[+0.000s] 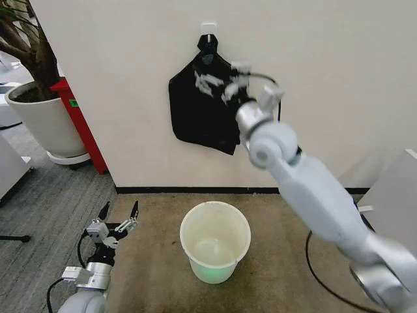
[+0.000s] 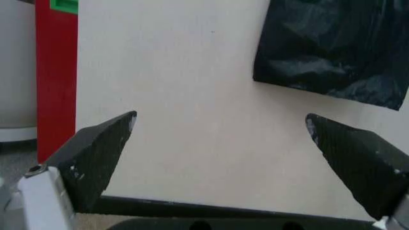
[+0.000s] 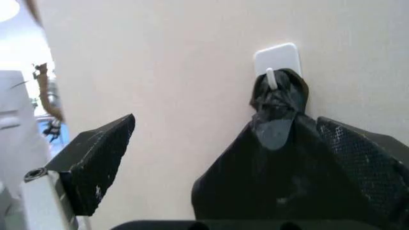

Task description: Place the garbage bag over the trash bin.

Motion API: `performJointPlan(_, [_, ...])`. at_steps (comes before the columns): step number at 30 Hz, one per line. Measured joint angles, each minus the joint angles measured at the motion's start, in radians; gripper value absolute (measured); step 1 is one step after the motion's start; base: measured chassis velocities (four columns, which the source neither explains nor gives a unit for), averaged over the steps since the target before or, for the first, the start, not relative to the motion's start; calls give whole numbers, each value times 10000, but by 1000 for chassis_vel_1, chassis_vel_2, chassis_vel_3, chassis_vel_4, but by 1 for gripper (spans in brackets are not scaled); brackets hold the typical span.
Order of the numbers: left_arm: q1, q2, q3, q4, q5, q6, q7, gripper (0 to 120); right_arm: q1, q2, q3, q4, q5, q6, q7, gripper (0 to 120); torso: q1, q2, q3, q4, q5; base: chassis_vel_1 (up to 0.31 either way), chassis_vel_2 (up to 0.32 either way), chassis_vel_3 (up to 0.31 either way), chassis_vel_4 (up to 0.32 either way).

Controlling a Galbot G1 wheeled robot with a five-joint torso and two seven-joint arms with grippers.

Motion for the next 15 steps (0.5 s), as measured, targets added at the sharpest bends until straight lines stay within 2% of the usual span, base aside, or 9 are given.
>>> performJointPlan(9, [-50, -123, 55, 96, 76, -31, 16, 100, 568, 1419, -110, -1335, 751, -5, 865, 100, 0, 0, 0, 0, 1, 0, 0, 0, 0])
performJointPlan(15, [35, -106, 4, 102, 79, -80, 24, 100, 768, 1900, 220, -2004, 674, 18, 898, 100, 0, 0, 0, 0, 2, 0, 0, 0, 0])
